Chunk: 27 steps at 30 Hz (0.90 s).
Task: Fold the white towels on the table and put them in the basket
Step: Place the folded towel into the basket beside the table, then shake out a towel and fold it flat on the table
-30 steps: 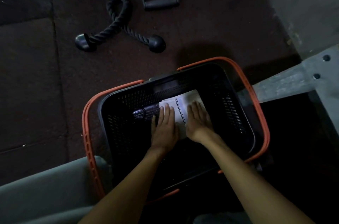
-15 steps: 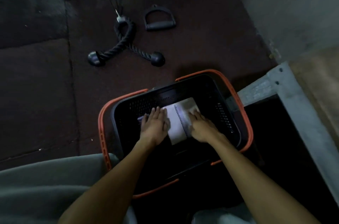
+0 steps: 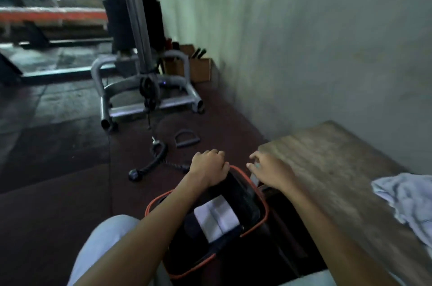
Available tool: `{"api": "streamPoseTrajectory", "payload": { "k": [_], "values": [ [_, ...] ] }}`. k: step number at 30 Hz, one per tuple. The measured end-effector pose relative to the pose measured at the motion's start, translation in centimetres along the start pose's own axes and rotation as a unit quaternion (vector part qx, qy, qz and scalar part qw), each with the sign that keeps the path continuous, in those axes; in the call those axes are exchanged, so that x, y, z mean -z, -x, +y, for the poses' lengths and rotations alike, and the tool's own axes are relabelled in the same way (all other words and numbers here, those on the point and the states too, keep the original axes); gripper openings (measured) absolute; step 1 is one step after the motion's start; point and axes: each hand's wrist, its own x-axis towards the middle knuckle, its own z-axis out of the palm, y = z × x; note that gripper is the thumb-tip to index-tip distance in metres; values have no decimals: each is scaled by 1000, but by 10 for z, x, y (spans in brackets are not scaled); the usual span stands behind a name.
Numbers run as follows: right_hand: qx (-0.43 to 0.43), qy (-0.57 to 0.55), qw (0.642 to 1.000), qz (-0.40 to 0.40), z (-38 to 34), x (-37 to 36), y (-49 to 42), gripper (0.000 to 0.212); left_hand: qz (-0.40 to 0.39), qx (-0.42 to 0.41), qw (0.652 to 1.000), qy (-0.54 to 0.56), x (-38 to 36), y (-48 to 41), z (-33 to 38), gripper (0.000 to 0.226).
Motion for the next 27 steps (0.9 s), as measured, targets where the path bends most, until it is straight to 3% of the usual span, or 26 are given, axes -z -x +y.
{"api": "streamPoseTrajectory", "payload": {
  "k": [10, 17, 20, 27],
  "values": [
    [-107, 24, 989, 97, 70, 107, 105, 39, 12, -129, 992, 10, 55, 1, 133, 39],
    [-201, 19, 965, 166, 125, 122, 183, 28, -6, -237, 971, 9, 45, -4, 224, 43],
    [-238, 21, 959, 154, 147, 121, 214, 13, -13, -283, 959, 23, 35, 0, 263, 43],
    [-335, 41, 925, 176, 195, 116, 287, 30, -54, -379, 920, 78, 0, 18, 344, 37]
  ]
}}
